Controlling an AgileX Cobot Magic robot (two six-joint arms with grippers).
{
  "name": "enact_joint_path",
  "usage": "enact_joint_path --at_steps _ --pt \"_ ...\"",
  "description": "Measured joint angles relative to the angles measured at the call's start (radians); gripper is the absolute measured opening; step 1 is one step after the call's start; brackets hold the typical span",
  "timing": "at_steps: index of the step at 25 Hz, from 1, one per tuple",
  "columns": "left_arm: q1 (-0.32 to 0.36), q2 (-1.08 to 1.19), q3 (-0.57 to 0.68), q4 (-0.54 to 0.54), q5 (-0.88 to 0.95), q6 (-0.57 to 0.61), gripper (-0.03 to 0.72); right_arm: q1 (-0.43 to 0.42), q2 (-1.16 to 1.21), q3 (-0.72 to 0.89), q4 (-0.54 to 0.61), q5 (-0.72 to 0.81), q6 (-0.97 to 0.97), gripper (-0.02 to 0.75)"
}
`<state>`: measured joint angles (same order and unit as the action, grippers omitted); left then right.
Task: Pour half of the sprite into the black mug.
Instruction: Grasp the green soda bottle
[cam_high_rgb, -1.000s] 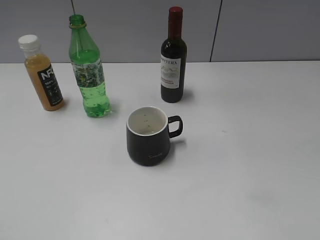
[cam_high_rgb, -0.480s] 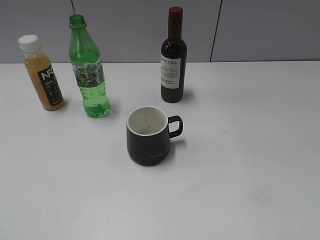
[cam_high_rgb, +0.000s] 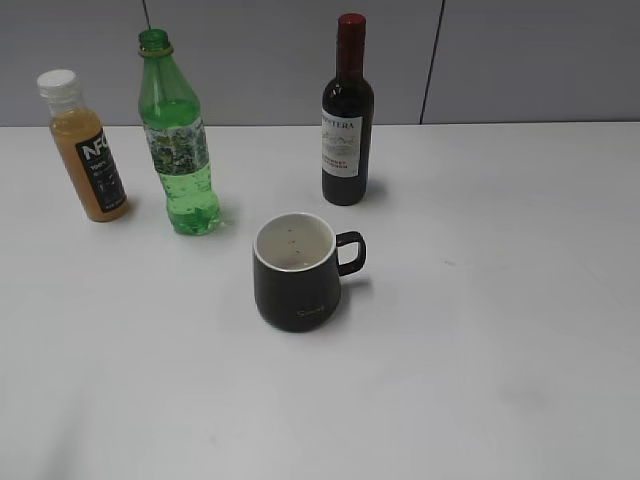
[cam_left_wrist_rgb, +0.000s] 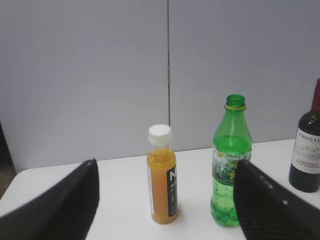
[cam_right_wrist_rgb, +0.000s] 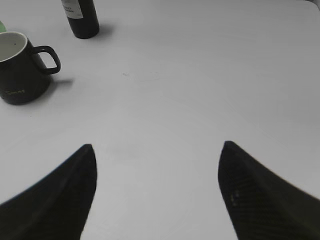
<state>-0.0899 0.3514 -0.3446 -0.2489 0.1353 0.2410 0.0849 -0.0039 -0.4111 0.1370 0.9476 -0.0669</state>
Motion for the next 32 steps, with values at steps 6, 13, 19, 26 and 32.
enact_joint_path --at_steps 6,13,19,26,32 --pt "-0.120 0.342 0.001 0.030 -0.344 0.000 0.628 0.000 0.000 0.000 0.000 0.000 0.000 0.573" --pt "-0.294 0.734 0.001 0.063 -0.700 -0.013 0.620 0.000 0.000 0.000 0.000 0.000 0.000 0.573" --pt "-0.308 0.979 -0.003 0.083 -0.876 -0.024 0.646 0.000 0.000 0.000 0.001 0.000 0.000 0.573" --pt "-0.307 1.146 -0.082 0.105 -0.921 -0.069 0.692 0.000 0.000 0.000 0.002 0.000 0.000 0.573" --pt "-0.307 1.278 -0.149 0.096 -0.964 -0.072 0.693 0.000 0.000 0.000 0.003 0.000 0.000 0.573"
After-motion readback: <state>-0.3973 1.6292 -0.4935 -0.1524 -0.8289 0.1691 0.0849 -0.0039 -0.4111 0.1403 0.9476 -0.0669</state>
